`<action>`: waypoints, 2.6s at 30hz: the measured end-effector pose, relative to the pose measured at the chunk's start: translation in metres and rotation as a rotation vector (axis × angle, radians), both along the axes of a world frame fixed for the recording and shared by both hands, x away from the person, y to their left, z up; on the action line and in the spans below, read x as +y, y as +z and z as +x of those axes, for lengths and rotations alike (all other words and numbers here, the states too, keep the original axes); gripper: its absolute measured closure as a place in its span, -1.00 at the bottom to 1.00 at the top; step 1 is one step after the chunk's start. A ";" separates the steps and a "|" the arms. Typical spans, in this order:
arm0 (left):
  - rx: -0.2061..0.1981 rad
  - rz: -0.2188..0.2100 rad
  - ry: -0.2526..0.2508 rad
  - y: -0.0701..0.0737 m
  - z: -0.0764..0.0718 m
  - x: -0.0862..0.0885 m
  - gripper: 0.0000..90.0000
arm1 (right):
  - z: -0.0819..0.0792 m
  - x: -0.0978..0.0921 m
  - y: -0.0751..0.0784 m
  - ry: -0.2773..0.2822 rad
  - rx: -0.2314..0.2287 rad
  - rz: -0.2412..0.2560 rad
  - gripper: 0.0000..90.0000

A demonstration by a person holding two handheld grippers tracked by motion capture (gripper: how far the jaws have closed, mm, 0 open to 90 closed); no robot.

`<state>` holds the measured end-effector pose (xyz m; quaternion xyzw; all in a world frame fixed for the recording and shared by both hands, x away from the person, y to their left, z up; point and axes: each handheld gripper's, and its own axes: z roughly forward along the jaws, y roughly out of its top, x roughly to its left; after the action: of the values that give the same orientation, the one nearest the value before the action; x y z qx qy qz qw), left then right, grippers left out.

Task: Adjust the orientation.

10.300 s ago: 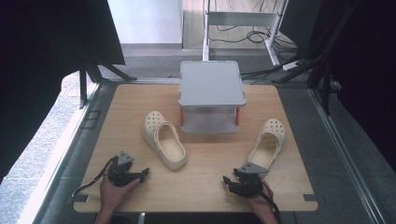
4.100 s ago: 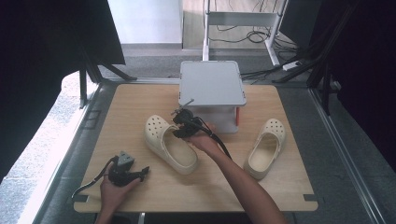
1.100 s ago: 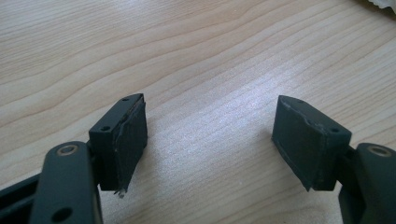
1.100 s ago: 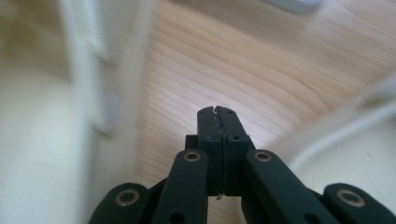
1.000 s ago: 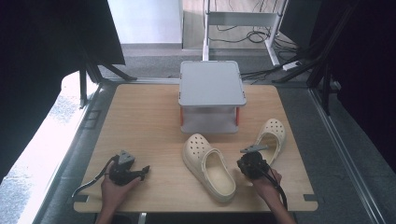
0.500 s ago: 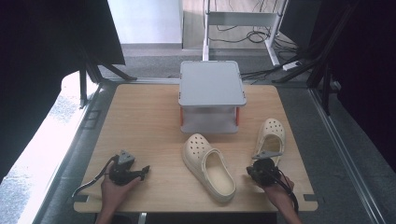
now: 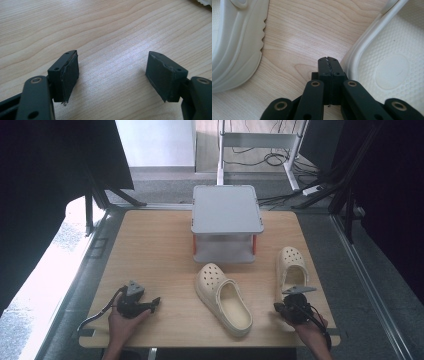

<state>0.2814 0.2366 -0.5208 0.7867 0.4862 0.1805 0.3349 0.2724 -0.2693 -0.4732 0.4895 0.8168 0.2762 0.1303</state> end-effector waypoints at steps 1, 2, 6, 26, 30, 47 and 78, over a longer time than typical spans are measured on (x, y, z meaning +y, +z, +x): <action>0.000 0.000 0.000 0.000 0.000 0.000 -0.40 | 0.000 0.000 0.000 0.000 0.000 0.000 1.00; 0.001 0.001 0.000 0.000 0.000 0.000 -0.40 | 0.000 -0.001 0.000 -0.001 0.003 -0.004 1.00; 0.001 -0.004 -0.002 0.000 0.001 0.001 -0.40 | 0.000 -0.003 0.001 0.001 0.012 -0.010 1.00; 0.001 0.008 -0.004 0.000 0.005 -0.003 -0.41 | -0.006 -0.035 0.005 -0.052 0.045 -0.043 1.00; 0.000 0.005 -0.004 0.000 0.006 -0.003 -0.41 | -0.007 -0.042 0.005 -0.068 0.052 -0.042 1.00; 0.000 0.006 -0.003 0.000 0.006 -0.004 -0.41 | 0.005 -0.038 0.048 -0.028 -0.030 -0.032 0.87; 0.000 0.005 -0.007 0.000 0.006 -0.004 -0.41 | 0.114 -0.039 0.042 -0.133 0.168 -0.041 0.61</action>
<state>0.2878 0.2331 -0.5208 0.7892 0.4831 0.1806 0.3334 0.3861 -0.3080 -0.4311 0.5612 0.7960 0.2083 0.0895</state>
